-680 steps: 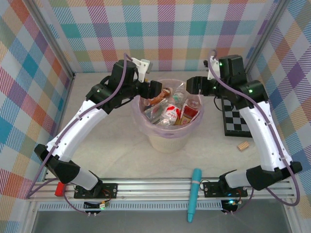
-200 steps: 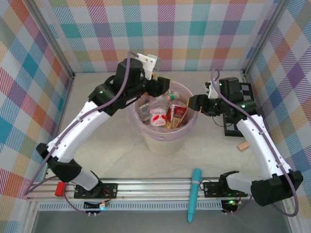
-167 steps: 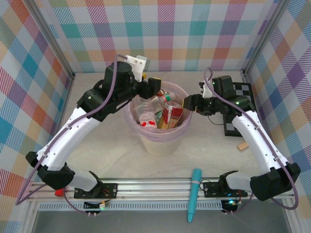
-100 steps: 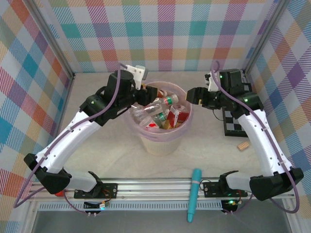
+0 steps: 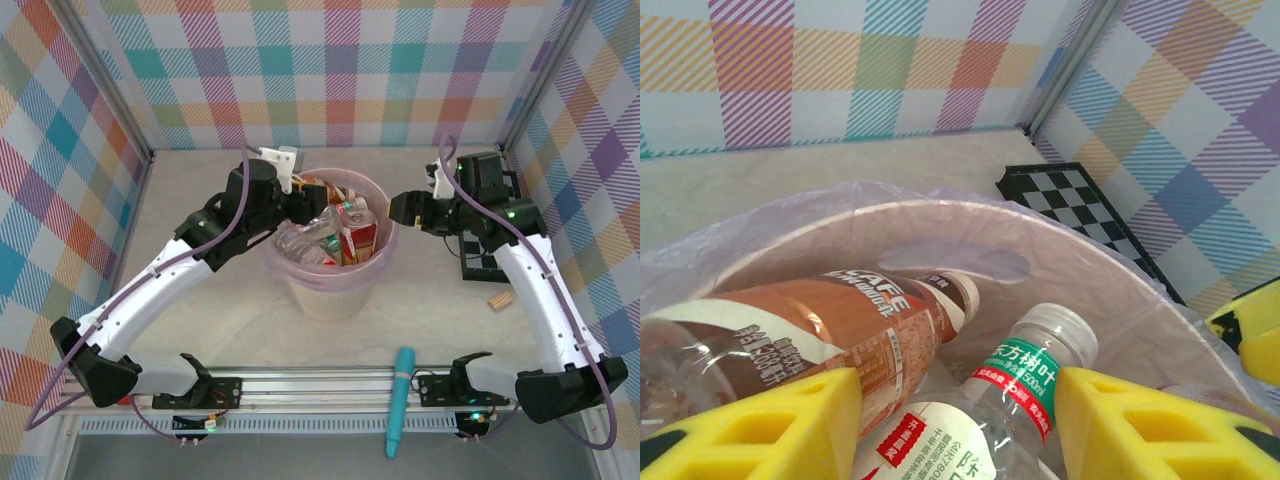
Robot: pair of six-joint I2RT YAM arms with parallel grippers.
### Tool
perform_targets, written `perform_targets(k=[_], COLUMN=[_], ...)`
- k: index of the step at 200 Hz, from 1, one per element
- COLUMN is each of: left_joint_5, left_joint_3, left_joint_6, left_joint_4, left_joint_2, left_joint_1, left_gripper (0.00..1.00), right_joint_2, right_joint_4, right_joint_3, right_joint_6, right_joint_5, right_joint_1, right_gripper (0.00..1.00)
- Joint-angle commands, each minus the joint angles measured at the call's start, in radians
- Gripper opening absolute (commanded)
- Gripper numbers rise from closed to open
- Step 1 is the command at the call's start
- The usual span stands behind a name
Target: Put the plastic bottles in the bin
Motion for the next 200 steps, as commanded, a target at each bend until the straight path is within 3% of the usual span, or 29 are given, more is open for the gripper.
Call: perform_targets(k=[1, 39, 61, 100, 137, 156, 178, 200], left_joint_5=[0.007, 0.022, 0.025, -0.041, -0.140, -0.162, -0.117, -0.085], left_joint_3=[-0.011, 0.128, 0.208, 0.318, 0.299, 0.212, 0.098, -0.010], left_joint_6=[-0.030, 0.015, 0.051, 0.116, 0.118, 0.090, 0.064, 0.053], left_joint_4=[0.004, -0.042, -0.068, -0.155, -0.283, -0.335, -0.354, -0.352], left_joint_2=[-0.030, -0.011, -0.003, -0.029, -0.140, -0.217, -0.277, -0.285], left_joint_1=[-0.009, -0.009, -0.007, 0.011, 0.106, 0.216, 0.371, 0.500], left_gripper=[0.54, 0.69, 0.78, 0.82, 0.83, 0.83, 0.85, 0.92], right_joint_2=[-0.007, 0.001, 0.007, 0.027, 0.071, 0.102, 0.114, 0.113], right_joint_4=[0.060, 0.117, 0.145, 0.163, 0.210, 0.225, 0.199, 0.153], right_joint_3=[-0.027, -0.049, -0.072, -0.078, -0.061, -0.038, 0.014, 0.083], right_joint_6=[0.020, 0.062, 0.090, 0.115, 0.143, 0.145, 0.115, 0.055], right_joint_5=[-0.049, -0.064, -0.071, -0.041, -0.026, -0.017, 0.032, 0.051], right_joint_1=[0.004, 0.004, 0.008, 0.036, 0.085, 0.116, 0.106, 0.021], right_gripper=[0.63, 0.57, 0.41, 0.35, 0.32, 0.31, 0.39, 0.65])
